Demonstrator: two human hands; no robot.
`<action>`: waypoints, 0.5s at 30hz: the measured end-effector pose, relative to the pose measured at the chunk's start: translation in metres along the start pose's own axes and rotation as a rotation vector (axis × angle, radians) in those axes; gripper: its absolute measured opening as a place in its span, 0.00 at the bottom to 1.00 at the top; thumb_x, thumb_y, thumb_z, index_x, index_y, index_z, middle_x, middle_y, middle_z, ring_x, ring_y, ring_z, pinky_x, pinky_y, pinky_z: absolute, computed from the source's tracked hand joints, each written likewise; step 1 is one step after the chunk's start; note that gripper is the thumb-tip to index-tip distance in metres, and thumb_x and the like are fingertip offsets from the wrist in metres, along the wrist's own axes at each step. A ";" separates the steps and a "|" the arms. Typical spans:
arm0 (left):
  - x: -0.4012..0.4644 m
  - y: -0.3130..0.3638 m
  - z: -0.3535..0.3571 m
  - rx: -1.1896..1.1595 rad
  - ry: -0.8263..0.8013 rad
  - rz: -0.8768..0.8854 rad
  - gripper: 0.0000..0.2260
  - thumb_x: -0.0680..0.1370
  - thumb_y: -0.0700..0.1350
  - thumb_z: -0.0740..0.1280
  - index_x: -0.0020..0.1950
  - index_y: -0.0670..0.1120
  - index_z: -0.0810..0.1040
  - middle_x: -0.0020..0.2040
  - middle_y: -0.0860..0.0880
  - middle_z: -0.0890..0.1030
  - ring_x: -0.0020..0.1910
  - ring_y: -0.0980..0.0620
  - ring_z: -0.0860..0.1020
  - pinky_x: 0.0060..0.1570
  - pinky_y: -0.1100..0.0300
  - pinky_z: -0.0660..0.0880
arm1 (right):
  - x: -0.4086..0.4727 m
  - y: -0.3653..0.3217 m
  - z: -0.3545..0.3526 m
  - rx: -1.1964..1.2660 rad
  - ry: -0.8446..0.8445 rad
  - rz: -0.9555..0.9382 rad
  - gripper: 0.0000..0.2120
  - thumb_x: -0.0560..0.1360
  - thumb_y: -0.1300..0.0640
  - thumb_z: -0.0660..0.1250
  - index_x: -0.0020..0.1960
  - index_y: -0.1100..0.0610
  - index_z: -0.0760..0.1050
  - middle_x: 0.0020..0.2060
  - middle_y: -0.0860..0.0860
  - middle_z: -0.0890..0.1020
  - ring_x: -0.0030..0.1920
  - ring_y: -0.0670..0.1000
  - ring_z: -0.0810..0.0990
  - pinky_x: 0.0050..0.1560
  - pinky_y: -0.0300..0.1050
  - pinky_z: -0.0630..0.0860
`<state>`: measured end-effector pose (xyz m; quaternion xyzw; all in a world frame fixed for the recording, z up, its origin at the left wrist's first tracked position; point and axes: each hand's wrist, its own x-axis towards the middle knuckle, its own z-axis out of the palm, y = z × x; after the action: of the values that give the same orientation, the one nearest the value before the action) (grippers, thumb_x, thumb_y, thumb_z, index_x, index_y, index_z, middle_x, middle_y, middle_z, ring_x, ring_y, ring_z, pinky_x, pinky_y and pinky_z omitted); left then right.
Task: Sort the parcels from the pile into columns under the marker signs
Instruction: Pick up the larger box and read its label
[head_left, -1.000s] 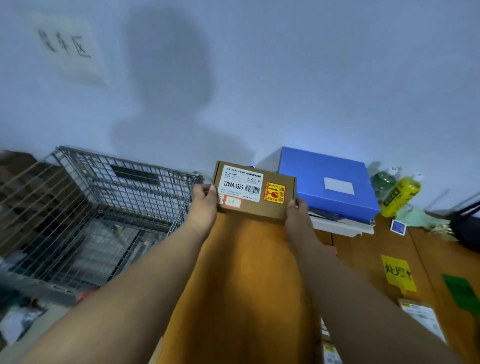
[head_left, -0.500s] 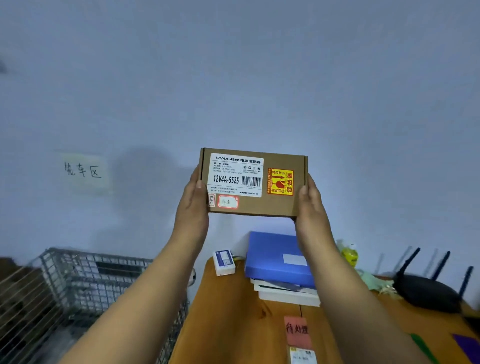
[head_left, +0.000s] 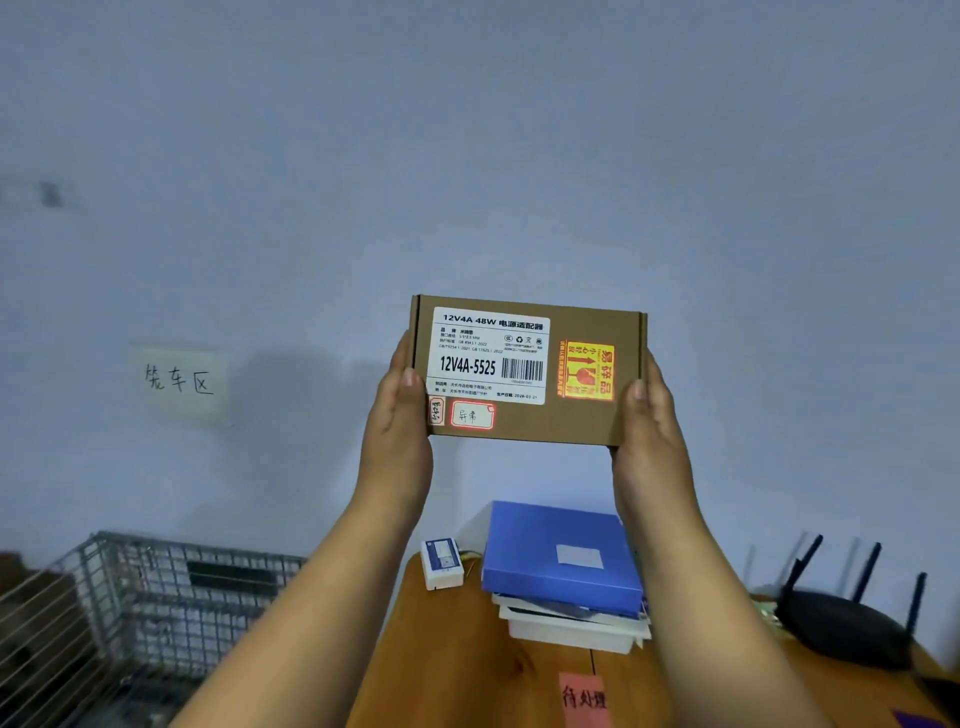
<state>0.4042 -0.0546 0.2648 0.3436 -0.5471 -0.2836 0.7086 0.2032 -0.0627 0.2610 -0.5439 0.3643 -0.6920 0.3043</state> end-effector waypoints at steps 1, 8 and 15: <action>-0.001 0.000 0.002 0.009 -0.004 -0.005 0.22 0.79 0.60 0.51 0.73 0.60 0.65 0.65 0.54 0.78 0.65 0.53 0.75 0.67 0.44 0.69 | 0.000 0.000 -0.002 -0.007 0.005 0.005 0.15 0.82 0.43 0.53 0.64 0.24 0.65 0.63 0.35 0.77 0.66 0.41 0.74 0.70 0.54 0.68; -0.018 -0.020 0.043 0.017 -0.081 -0.098 0.20 0.80 0.61 0.51 0.72 0.64 0.66 0.65 0.56 0.77 0.64 0.55 0.76 0.66 0.45 0.71 | -0.015 0.006 -0.050 -0.088 0.069 0.073 0.15 0.83 0.44 0.51 0.65 0.25 0.62 0.62 0.38 0.77 0.64 0.42 0.75 0.69 0.49 0.70; -0.054 -0.038 0.115 -0.073 -0.224 -0.162 0.19 0.82 0.58 0.51 0.72 0.63 0.65 0.67 0.56 0.76 0.66 0.57 0.74 0.69 0.48 0.69 | -0.036 -0.001 -0.133 -0.149 0.247 0.088 0.19 0.83 0.45 0.52 0.73 0.35 0.60 0.63 0.39 0.76 0.65 0.43 0.74 0.67 0.45 0.70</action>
<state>0.2790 -0.0560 0.2216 0.3269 -0.5826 -0.3964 0.6298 0.0819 -0.0095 0.2235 -0.4591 0.4730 -0.7106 0.2460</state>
